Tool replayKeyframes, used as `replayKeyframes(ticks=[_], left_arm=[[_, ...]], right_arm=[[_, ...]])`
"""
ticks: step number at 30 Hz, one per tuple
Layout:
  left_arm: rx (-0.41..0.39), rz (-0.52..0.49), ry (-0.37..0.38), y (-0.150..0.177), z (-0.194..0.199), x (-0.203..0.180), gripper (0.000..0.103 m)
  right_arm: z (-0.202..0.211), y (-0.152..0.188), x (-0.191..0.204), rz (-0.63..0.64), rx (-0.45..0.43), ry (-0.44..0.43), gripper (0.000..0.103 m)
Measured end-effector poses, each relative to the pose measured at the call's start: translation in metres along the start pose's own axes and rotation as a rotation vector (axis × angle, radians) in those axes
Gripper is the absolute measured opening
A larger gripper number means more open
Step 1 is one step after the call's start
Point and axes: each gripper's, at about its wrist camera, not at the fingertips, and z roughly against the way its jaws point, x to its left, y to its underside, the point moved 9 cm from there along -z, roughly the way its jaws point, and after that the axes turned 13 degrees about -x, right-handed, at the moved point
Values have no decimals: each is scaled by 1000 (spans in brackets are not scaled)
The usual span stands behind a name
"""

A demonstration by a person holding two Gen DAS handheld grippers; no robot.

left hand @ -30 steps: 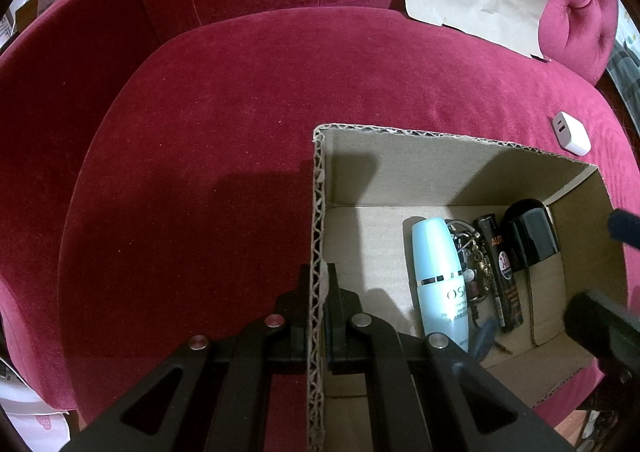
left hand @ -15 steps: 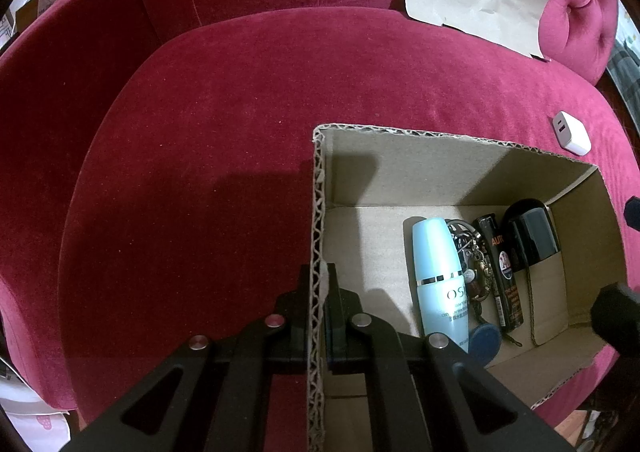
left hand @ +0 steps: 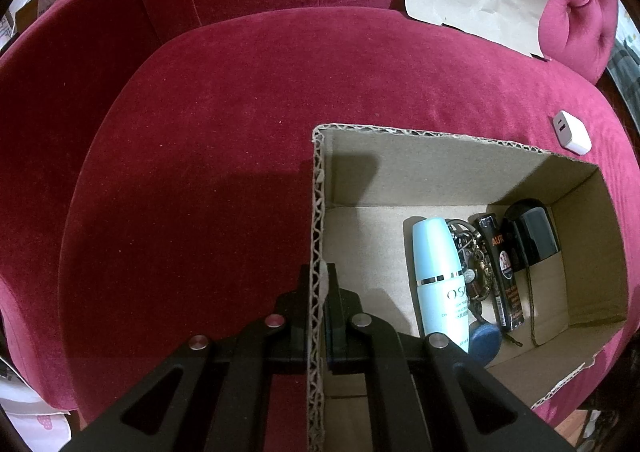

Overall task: Organize rigid objects
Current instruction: 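Move the right gripper over the small white charger cube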

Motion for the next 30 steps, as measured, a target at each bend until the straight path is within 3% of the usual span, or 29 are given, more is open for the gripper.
replayKeyframes(ticks=[18,30], left_arm=[[3,-6,-1,0,1,-2,4],[23,-13,1,3,0,-1,4]], right_arm=[[8,-4,-82,-54,-8,85,103],[-10,22,-118,-91,26,115,103]])
